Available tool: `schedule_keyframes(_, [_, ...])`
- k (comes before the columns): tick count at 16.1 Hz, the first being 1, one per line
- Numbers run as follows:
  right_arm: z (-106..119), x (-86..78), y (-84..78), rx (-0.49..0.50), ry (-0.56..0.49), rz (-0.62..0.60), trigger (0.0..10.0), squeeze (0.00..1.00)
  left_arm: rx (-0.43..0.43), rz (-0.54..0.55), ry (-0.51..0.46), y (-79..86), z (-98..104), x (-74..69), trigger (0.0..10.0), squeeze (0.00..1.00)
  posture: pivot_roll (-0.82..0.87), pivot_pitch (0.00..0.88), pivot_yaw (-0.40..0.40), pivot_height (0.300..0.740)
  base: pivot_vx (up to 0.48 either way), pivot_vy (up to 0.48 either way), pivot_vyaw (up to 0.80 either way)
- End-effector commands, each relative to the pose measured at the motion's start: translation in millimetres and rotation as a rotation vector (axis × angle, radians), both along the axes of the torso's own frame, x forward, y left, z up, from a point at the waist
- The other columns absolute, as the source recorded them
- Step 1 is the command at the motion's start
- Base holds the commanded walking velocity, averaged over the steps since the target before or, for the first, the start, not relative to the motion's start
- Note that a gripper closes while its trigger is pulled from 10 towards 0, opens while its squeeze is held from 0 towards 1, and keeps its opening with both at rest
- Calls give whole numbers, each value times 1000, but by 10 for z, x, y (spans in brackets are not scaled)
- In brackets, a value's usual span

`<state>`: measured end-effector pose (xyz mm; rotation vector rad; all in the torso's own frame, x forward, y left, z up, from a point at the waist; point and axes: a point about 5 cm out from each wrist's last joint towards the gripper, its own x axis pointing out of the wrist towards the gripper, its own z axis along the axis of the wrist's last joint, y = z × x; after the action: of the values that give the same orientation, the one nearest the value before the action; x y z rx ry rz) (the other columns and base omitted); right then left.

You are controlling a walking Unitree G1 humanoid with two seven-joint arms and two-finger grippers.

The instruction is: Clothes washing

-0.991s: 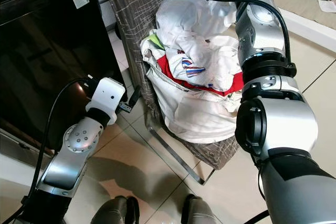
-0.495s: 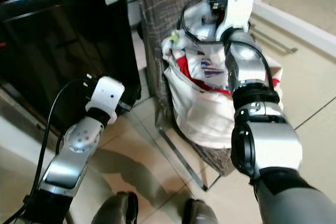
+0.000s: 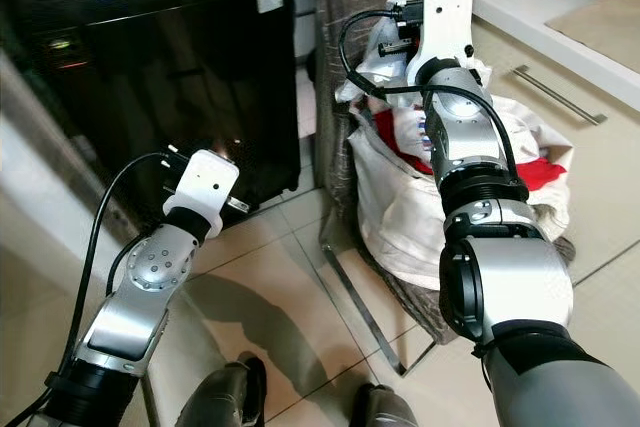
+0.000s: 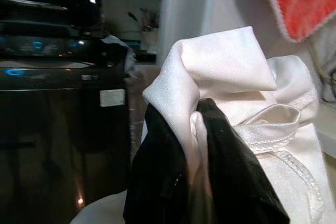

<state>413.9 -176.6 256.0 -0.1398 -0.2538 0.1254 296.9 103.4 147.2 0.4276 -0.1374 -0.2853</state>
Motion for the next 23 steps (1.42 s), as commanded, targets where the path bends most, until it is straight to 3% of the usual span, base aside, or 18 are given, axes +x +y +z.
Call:
schedule_keyframes(1, [-48, -4, 47, -9, 3, 11, 0, 0, 5, -22, 0, -29, -12, -22, 10000, 0, 8, 80, 33, 740, 0, -480, 406])
schedule_keyframes(5, [11, 16, 93, -17, -5, 17, 0, 0, 21, 37, -9, -1, -11, 31, 10000, 0, 15, 62, 35, 740, 0, -480, 205])
schedule_keyframes(7, [425, 72, 55, -46, -51, -10, 0, 0, 4, 69, -14, 28, 10, 98, 10000, 0, 12, 50, 32, 740, 0, 0, 0])
schedule_keyframes(8, [500, 75, 36, -58, -63, -22, 3098, 0, 1, 69, -18, 28, 18, 104, 10000, 0, 13, 48, 29, 740, 0, 0, 0])
schedule_keyframes(9, [649, 77, 5, -47, -86, -37, 10000, 0, -5, 67, -22, 24, 24, 108, 10000, 0, 14, 46, 26, 740, 0, 0, 0])
schedule_keyframes(11, [1065, 61, 62, -40, -146, -9, 10000, 0, -29, 78, -27, 38, 35, 128, 10000, 0, 13, 32, 19, 740, 0, 0, 0])
schedule_keyframes(14, [1504, -9, 335, -33, -236, 96, 10000, 0, -35, 89, -35, 31, 39, 151, 10000, 0, 20, 15, 1, 740, 0, 0, 0])
schedule_keyframes(17, [1712, -87, 591, -23, -320, 201, 10000, 0, -45, 101, -41, 23, 43, 162, 10000, 0, 25, 13, -14, 740, 0, 0, 0])
schedule_keyframes(23, [1723, -92, 611, -18, -323, 211, 10000, 0, -46, 102, -42, 23, 44, 163, 10000, 0, 25, 13, -14, 740, 0, 0, 0])
